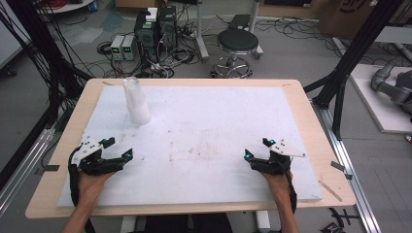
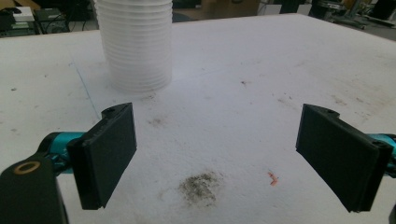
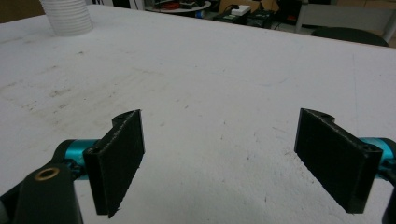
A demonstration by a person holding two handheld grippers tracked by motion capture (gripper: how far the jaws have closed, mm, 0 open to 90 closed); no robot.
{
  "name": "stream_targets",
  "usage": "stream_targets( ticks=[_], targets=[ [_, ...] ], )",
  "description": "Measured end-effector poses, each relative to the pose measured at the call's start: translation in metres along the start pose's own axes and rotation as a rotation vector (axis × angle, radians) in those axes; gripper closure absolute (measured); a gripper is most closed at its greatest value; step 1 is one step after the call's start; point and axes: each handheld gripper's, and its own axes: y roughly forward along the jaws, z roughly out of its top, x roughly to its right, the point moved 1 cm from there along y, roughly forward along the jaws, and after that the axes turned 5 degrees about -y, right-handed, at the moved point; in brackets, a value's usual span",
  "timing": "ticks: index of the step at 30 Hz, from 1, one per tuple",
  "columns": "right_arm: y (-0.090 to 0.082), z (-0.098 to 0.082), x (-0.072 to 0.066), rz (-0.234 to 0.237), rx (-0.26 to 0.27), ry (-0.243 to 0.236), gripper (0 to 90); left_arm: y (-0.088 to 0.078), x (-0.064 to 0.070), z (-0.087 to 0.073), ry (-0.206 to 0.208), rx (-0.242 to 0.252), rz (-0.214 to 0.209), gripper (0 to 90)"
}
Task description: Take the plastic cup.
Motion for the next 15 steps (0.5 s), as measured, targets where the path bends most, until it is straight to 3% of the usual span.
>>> stream_targets(
  ticks=[10, 15],
  targets=[
    [-0.0003, 0.0000, -0.0012, 0.004, 0.005, -0.016, 16.0, -0.0004, 0.0019, -0.0004, 0.020, 0.006, -0.001, 12.2],
    [-0.0013, -0.0003, -0.0013, 0.004, 0.011, -0.009, 16.0, -0.0007, 0.0011, -0.0002, 0.010, 0.007, -0.002, 12.2]
  ],
)
